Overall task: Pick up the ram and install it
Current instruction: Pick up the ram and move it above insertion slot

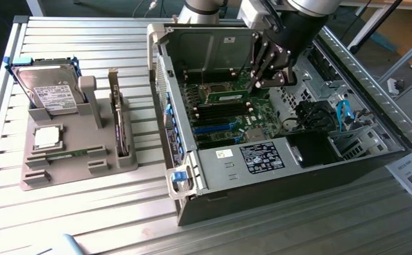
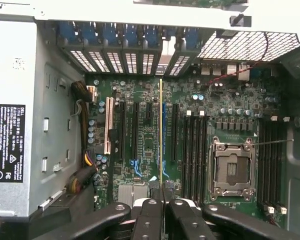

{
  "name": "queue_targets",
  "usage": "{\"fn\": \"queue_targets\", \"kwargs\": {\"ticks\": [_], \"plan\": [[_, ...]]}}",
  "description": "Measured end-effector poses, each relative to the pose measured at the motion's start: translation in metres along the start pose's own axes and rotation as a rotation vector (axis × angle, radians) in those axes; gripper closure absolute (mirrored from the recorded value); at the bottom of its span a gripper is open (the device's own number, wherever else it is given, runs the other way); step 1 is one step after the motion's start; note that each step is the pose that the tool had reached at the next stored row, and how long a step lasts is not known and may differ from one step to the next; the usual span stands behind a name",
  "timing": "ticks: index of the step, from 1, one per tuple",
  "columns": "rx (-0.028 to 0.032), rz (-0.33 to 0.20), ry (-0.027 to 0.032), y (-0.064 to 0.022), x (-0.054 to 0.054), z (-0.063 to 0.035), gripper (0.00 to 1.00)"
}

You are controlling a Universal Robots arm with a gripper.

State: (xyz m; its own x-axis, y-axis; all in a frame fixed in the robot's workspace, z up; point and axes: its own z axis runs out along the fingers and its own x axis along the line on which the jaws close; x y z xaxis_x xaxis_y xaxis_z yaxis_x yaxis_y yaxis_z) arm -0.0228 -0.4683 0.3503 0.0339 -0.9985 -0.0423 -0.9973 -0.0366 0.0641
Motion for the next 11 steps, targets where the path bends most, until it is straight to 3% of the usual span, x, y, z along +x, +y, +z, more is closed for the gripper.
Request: {"fn": "queue_targets", "kwargs": {"ticks": [11], "plan": [[0.0004, 0.0, 0.0001, -0.001, 0.001, 0.015, 0.88]]}}
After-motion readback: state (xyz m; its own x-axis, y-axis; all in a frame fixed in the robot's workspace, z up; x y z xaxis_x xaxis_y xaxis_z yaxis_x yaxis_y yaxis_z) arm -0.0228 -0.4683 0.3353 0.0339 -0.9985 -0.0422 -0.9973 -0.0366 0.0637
